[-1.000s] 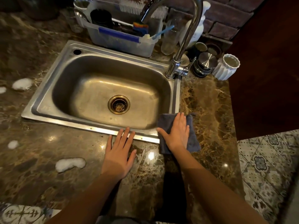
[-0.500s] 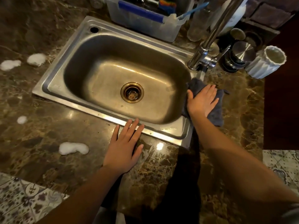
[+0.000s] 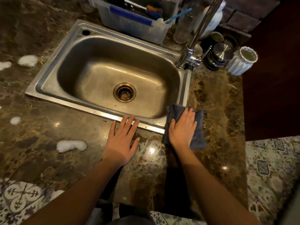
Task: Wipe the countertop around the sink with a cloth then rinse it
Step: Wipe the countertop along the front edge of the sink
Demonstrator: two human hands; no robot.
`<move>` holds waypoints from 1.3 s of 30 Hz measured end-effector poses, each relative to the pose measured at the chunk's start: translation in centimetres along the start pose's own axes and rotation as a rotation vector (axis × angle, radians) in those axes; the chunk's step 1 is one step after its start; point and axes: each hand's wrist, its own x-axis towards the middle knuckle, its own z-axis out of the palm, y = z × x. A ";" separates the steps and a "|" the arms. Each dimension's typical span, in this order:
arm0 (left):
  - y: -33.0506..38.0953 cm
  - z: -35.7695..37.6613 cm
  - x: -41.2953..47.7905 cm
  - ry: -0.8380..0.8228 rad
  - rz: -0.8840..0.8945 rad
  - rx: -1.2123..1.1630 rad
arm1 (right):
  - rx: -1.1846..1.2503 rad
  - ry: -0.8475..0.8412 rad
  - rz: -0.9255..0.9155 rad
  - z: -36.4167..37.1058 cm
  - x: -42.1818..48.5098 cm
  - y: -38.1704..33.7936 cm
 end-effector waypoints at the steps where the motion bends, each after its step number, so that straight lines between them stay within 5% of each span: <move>1: 0.0 0.1 0.0 -0.004 -0.003 0.000 | 0.011 -0.011 0.038 0.1 -1.3 -0.2; 9: 0.1 0.2 0.0 0.012 -0.003 -0.019 | 0.012 0.036 0.105 1.7 -5.7 -3.3; 15: 0.3 0.3 -0.1 -0.086 -0.007 0.149 | 0.016 -0.044 -0.178 3.5 -7.5 -9.4; 21: 0.1 -0.3 0.3 -0.009 -0.025 0.040 | 0.002 -0.087 -0.402 2.1 -6.6 -6.4; 30: -0.1 0.1 0.2 -0.022 -0.025 0.061 | -0.077 -0.060 -0.248 0.3 -5.5 3.5; 39: 0.1 0.1 0.2 0.004 -0.024 0.013 | -0.090 -0.037 -0.148 1.3 -8.2 1.9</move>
